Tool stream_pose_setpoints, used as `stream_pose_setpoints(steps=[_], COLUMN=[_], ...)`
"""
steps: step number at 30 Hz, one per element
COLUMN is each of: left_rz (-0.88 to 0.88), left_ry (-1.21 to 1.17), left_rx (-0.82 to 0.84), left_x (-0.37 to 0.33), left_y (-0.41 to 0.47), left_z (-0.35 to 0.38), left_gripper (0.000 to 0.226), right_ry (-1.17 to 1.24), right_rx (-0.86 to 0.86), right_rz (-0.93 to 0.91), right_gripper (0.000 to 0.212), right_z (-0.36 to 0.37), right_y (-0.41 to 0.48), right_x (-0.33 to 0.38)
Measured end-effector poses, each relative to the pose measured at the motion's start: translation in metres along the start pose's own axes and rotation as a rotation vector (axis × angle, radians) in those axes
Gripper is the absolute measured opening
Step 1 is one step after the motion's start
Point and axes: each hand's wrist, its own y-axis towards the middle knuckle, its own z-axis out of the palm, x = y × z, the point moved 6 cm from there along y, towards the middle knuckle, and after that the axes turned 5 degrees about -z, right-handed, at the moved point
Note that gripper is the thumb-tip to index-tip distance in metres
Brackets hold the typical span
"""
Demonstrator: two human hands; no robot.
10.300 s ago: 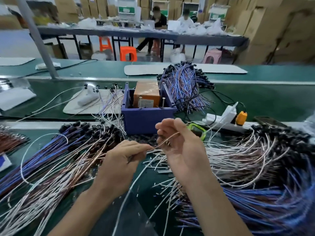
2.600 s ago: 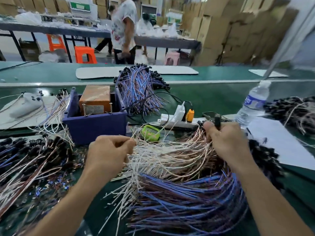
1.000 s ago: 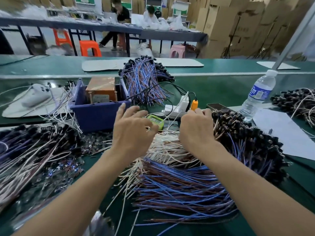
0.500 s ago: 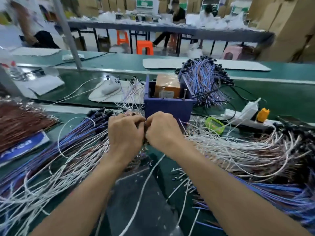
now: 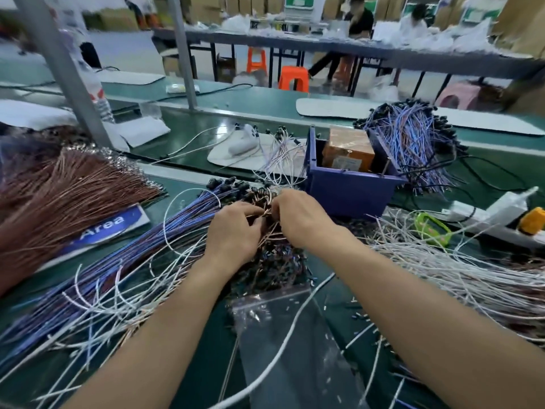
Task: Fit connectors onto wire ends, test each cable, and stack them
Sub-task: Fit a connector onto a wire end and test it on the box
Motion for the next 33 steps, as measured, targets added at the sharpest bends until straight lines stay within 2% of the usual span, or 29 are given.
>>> stream_pose_setpoints(steps=[2,4,6,8,12,14,15,17,18,19,21,25,27,28,30,33], left_rz=[0.064,0.211,0.330,0.313,0.091,0.021,0.018,0.034,0.045,0.060,0.098,0.171,0.189,0.169,0.093,0.011], left_ry=[-0.010,-0.037,-0.052,-0.112,-0.454,-0.705,-0.807,-0.903,-0.906,-0.890,-0.822,-0.702,-0.670,-0.676,-0.694,-0.674], left_rx=[-0.077,-0.136,-0.079,-0.018,0.083,0.179,0.232,0.303,0.316,0.323,0.350,0.465,0.490,0.492,0.476,0.421], left_x=[-0.005,-0.018,-0.032,-0.041,-0.046,-0.048,-0.053,-0.064,-0.069,-0.074,-0.084,-0.101,-0.103,-0.101,-0.092,-0.082], left_y=[-0.004,-0.012,-0.018,-0.017,-0.009,-0.008,-0.009,-0.013,-0.017,-0.020,-0.030,-0.050,-0.056,-0.056,-0.052,-0.048], left_z=[-0.006,-0.015,-0.017,-0.016,-0.021,-0.023,-0.023,-0.018,-0.014,-0.008,0.005,0.032,0.039,0.040,0.042,0.044], left_gripper=[0.022,0.026,0.028,0.030,0.019,0.012,0.011,0.013,0.016,0.019,0.020,0.020,0.020,0.021,0.026,0.031], right_ry=[0.028,0.042,-0.018,-0.010,0.312,0.640,0.949,1.706,1.989,2.161,2.198,1.896,1.804,1.806,1.966,2.037], right_rx=[-0.037,-0.082,-0.150,-0.241,-0.389,-0.511,-0.553,-0.533,-0.525,-0.529,-0.552,-0.572,-0.647,-0.705,-0.766,-0.669], right_rz=[0.000,0.021,0.016,0.031,0.147,0.241,0.289,0.308,0.277,0.234,0.232,0.420,0.503,0.532,0.532,0.514], right_gripper=[0.026,0.023,0.023,0.019,0.012,0.014,0.016,0.015,0.013,0.014,0.019,0.021,0.036,0.046,0.057,0.058], right_z=[-0.005,-0.013,-0.026,-0.045,-0.088,-0.103,-0.103,-0.092,-0.088,-0.085,-0.076,-0.057,-0.056,-0.058,-0.060,-0.056], right_y=[-0.002,-0.005,-0.010,-0.017,-0.048,-0.071,-0.084,-0.104,-0.113,-0.121,-0.133,-0.135,-0.139,-0.143,-0.146,-0.143], right_x=[-0.004,-0.007,-0.004,-0.004,-0.030,-0.055,-0.067,-0.080,-0.083,-0.087,-0.091,-0.092,-0.101,-0.107,-0.114,-0.113])
